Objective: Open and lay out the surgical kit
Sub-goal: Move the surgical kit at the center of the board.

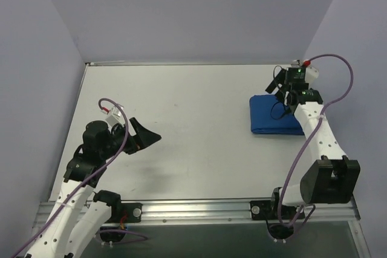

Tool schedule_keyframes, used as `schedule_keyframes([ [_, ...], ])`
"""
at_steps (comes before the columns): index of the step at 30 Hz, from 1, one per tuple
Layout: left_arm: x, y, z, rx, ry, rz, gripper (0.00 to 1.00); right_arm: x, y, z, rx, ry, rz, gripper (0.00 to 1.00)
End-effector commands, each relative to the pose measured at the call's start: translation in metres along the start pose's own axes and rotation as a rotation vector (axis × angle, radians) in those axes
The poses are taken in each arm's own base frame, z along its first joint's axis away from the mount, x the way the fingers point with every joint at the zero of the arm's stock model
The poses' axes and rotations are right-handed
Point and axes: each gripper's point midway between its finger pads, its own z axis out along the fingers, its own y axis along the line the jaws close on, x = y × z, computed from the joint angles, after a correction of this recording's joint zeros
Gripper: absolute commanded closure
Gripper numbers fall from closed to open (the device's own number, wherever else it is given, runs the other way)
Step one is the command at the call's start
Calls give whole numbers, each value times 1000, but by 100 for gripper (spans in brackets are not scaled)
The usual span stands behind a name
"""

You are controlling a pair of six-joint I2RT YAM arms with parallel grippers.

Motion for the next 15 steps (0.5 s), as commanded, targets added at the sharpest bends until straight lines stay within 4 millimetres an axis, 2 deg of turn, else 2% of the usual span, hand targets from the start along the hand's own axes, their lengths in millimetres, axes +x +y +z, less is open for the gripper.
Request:
schedule_keyframes([
  [1, -5, -20, -5, 77, -8, 42, 6, -53, -27, 5, 145, -131, 7, 3],
  [4, -4, -21, -4, 85, 3, 49, 6, -69, -41, 20, 197, -147, -1, 2],
  [5, -4, -22, -3, 91, 4, 49, 6, -74, -54, 26, 231, -141, 4, 2],
  [6, -4, -23, -2, 95, 5, 48, 6, -76, -58, 32, 243, -137, 5, 1],
  [10, -5, -28, 2, 123, 15, 42, 6, -69, -76, 71, 262, -66, -10, 1],
  [11, -6, -32, 3, 137, 19, 41, 6, -73, -80, 75, 274, -64, -10, 1],
  [15, -10, -40, 6, 158, 18, 51, 6, -67, -93, 96, 290, -28, -24, 1],
])
